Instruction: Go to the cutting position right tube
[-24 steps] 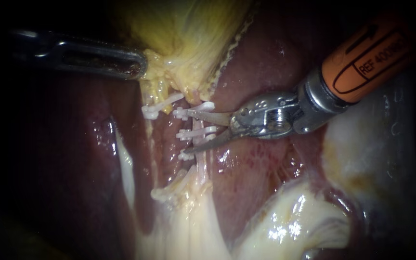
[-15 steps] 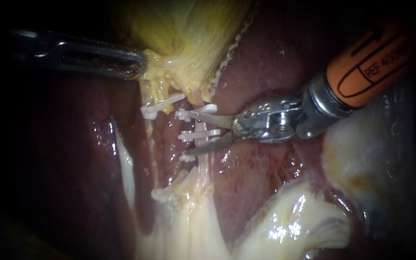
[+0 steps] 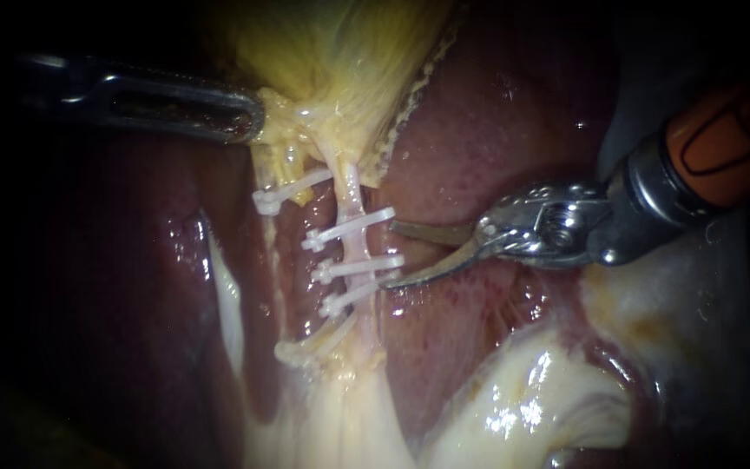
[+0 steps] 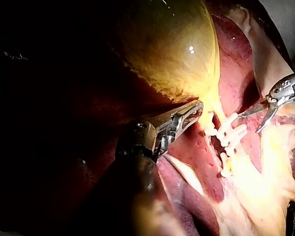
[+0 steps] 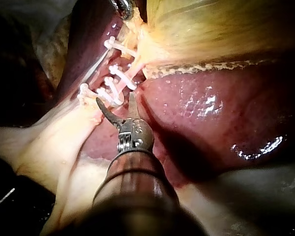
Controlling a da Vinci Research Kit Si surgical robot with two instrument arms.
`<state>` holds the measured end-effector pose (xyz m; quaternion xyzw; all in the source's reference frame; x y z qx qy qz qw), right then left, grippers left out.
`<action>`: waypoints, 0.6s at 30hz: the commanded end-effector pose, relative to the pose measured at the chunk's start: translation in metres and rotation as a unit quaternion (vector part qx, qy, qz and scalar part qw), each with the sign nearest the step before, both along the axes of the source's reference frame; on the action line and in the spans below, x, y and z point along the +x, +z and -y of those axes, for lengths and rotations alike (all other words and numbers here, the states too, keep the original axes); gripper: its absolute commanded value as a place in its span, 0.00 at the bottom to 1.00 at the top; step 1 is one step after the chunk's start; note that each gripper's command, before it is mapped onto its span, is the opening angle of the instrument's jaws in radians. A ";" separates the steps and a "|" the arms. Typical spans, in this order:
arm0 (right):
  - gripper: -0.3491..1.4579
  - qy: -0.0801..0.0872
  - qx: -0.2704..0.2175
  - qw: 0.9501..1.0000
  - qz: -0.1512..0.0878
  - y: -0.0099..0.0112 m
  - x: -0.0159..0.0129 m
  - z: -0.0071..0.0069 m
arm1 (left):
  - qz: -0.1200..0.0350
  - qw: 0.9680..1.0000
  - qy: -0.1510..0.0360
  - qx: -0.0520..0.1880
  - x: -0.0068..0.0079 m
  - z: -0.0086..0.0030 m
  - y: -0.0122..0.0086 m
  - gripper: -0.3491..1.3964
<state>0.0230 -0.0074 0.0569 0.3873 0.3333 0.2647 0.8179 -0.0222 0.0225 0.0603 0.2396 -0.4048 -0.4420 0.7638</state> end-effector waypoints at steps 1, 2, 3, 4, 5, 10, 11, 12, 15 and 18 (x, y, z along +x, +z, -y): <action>0.89 0.002 0.003 1.000 0.002 0.0004 0.0001 0.0000 | 0.000 1.000 0.000 0.000 0.0000 0.0000 0.0000 0.00; 0.89 0.007 0.009 1.000 0.006 0.0008 0.0001 -0.0001 | 0.000 1.000 0.000 0.000 0.0000 0.0000 0.0000 0.00; 0.89 0.008 0.011 1.000 0.007 0.0010 0.0001 -0.0002 | 0.000 1.000 0.000 0.000 0.0000 0.0000 0.0000 0.00; 0.89 0.011 0.015 1.000 0.010 0.0013 0.0002 -0.0003 | 0.000 1.000 0.000 0.000 0.0000 0.0000 0.0000 0.00; 0.91 0.016 0.024 0.999 0.017 0.0017 0.0003 -0.0004 | 0.000 1.000 0.000 0.000 0.0000 0.0000 0.0000 0.00; 0.93 0.029 0.046 0.998 0.014 0.0033 0.0009 -0.0008 | 0.000 1.000 0.000 0.000 0.0000 0.0000 0.0000 0.00; 0.93 0.030 0.049 0.998 0.010 0.0035 0.0010 -0.0008 | 0.000 1.000 0.000 0.000 0.0000 0.0000 0.0000 0.00; 0.93 0.033 0.055 0.998 0.005 0.0038 0.0013 -0.0008 | 0.000 1.000 0.000 0.000 0.0000 0.0000 0.0000 0.00; 0.95 0.037 0.080 0.996 -0.009 0.0044 0.0022 -0.0004 | 0.001 1.000 -0.001 0.003 -0.0001 0.0001 0.0000 0.00; 0.96 0.038 0.094 0.994 -0.030 0.0049 0.0034 0.0000 | 0.001 1.000 -0.001 0.003 -0.0001 0.0001 0.0000 0.00</action>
